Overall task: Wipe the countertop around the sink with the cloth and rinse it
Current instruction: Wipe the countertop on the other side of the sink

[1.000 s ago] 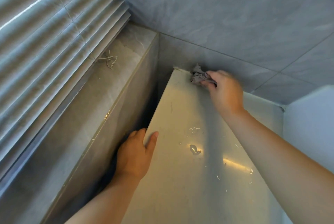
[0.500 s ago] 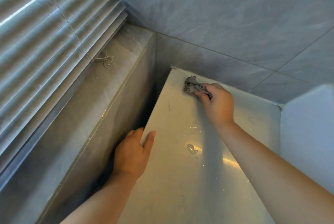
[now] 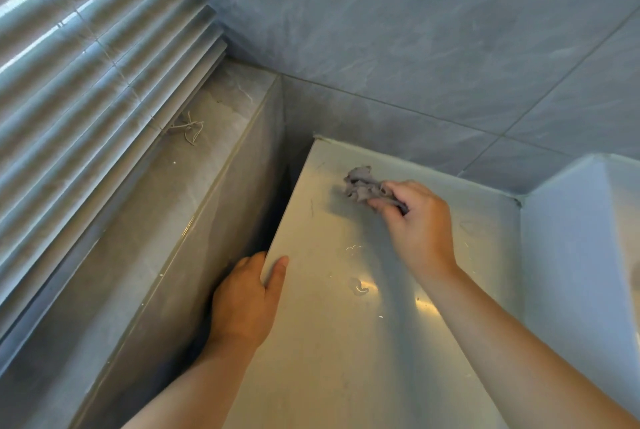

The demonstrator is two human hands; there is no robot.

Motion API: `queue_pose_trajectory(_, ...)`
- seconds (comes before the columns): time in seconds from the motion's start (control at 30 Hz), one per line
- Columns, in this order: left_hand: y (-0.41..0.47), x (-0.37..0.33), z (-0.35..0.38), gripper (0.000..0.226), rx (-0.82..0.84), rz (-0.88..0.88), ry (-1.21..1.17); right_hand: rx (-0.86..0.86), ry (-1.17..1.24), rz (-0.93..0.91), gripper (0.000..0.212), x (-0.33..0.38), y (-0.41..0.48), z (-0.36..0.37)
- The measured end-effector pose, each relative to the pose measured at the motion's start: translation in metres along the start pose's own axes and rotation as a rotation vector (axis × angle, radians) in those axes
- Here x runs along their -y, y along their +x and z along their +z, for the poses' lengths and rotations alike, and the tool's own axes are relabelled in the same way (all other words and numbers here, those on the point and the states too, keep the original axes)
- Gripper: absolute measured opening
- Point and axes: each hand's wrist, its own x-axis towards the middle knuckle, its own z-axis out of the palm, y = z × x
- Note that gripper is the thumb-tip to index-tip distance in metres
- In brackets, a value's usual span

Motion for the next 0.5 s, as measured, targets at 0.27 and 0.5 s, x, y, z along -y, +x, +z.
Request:
queue_pose_trajectory(0.27, -0.001, -0.003, -0.002, 0.066, -0.009, -0.008, -0.011, -0.01, -0.421, 0.043, 0.028, -0.065, 0.043, -0.017)
queue_pose_trajectory(0.5, 0.0, -0.001, -0.001, 0.067, -0.013, -0.009, 0.004, -0.071, -0.213, 0.139, 0.021, -0.063, 0.025, -0.004)
